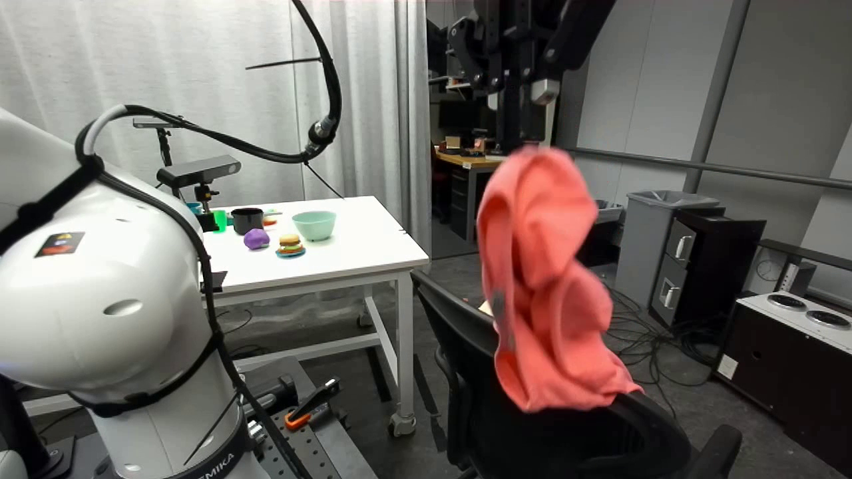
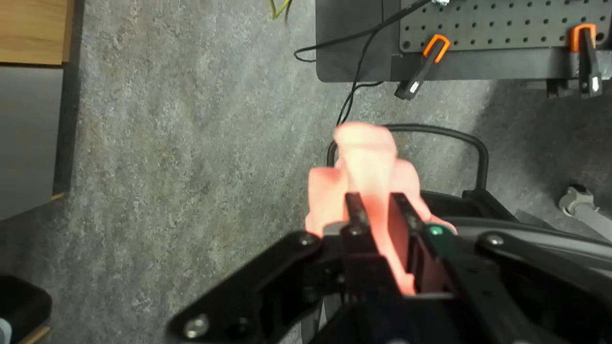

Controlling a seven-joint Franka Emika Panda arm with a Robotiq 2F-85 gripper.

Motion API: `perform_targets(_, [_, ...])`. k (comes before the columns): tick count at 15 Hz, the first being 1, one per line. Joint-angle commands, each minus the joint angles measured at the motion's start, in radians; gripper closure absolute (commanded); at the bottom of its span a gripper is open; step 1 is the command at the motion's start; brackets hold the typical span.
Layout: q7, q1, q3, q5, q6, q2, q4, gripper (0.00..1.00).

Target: Pick the cloths and put them on the back rest of the chair

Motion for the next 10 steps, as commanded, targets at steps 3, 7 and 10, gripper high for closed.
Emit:
perform_targets(3, [-0.014, 0.021, -0.011, -0.074, -0.075, -0.074, -0.046, 0.32])
perform_targets(7, [-0.016, 0.035, -0.022, -0.076, -0.063, -0.082, -0.06, 0.04])
perform_targets(10, [-0.013, 0.051, -0.033, -0.049, -0.042, -0.051, -0.046, 0.0])
